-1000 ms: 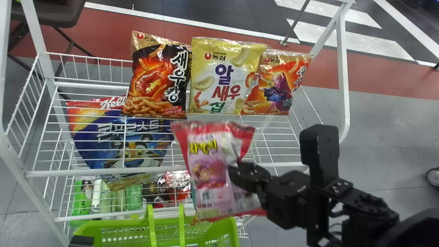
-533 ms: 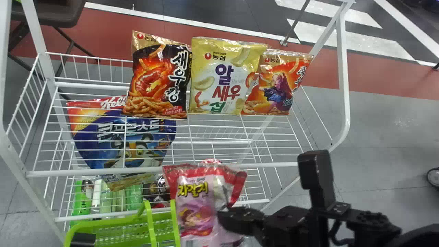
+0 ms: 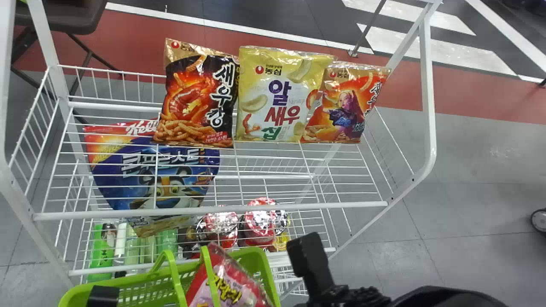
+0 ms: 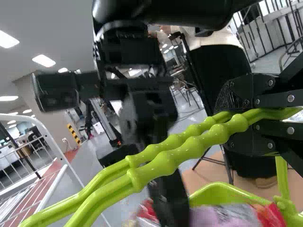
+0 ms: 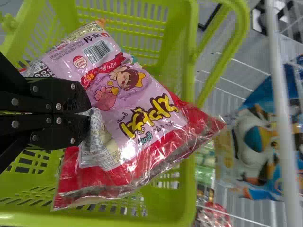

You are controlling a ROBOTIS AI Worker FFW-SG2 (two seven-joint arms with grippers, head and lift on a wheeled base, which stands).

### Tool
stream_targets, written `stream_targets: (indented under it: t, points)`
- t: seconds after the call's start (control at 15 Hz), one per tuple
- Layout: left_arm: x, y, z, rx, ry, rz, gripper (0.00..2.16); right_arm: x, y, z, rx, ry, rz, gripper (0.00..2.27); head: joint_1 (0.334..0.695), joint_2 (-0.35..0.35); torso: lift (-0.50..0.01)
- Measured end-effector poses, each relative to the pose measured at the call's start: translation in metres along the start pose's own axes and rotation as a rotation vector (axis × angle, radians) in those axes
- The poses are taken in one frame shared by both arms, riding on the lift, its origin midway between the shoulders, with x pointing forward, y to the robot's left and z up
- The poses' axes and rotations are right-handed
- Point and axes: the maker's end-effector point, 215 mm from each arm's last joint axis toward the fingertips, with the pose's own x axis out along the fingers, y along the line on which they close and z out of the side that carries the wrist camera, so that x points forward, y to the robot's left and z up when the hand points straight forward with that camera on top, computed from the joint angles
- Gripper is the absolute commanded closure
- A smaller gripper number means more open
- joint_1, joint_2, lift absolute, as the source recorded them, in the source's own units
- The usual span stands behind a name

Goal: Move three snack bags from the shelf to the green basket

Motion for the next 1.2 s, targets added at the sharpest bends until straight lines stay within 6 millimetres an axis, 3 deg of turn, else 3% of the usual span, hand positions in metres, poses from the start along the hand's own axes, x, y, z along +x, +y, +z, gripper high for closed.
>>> stream_targets:
  t: [0.13, 0.2, 0.33, 0.47, 0.67, 0.73, 0.93, 1.2]
  points:
    - [0.000, 0.000, 0.001, 0.003, -0.001, 0.000, 1.64, 0.001, -0.005, 0.000, -0.019, 0.008, -0.026, 2.13, 0.695, -0.350, -0.047]
    - [-0.001, 0.000, 0.002, 0.004, -0.001, 0.000, 1.64, -0.003, -0.010, 0.001, -0.028, 0.005, -0.049, 1.78, 0.695, -0.350, -0.047]
    - [-0.001, 0.000, 0.003, 0.004, -0.002, -0.001, 1.64, -0.007, -0.023, -0.001, -0.030, 0.006, -0.096, 0.00, 0.695, -0.350, -0.047]
    - [0.000, 0.000, 0.003, 0.005, -0.002, -0.003, 1.64, -0.011, -0.031, 0.004, -0.033, -0.003, -0.117, 0.00, 0.695, -0.350, -0.047]
    - [0.000, 0.000, 0.004, 0.006, -0.001, -0.002, 1.64, -0.029, 0.001, 0.020, -0.074, -0.041, 0.041, 0.02, 0.695, -0.350, -0.047]
    - [0.000, 0.000, 0.004, 0.005, -0.001, -0.003, 1.64, -0.040, 0.003, 0.028, -0.087, -0.064, 0.055, 0.02, 0.695, -0.350, -0.047]
    - [0.000, -0.001, 0.003, 0.004, 0.001, -0.005, 1.64, -0.072, 0.001, 0.047, -0.097, -0.134, 0.074, 0.02, 0.695, -0.350, -0.047]
    - [0.001, -0.001, 0.002, 0.001, 0.004, -0.005, 1.64, -0.104, -0.003, 0.052, -0.082, -0.185, 0.117, 0.02, 0.695, -0.350, -0.047]
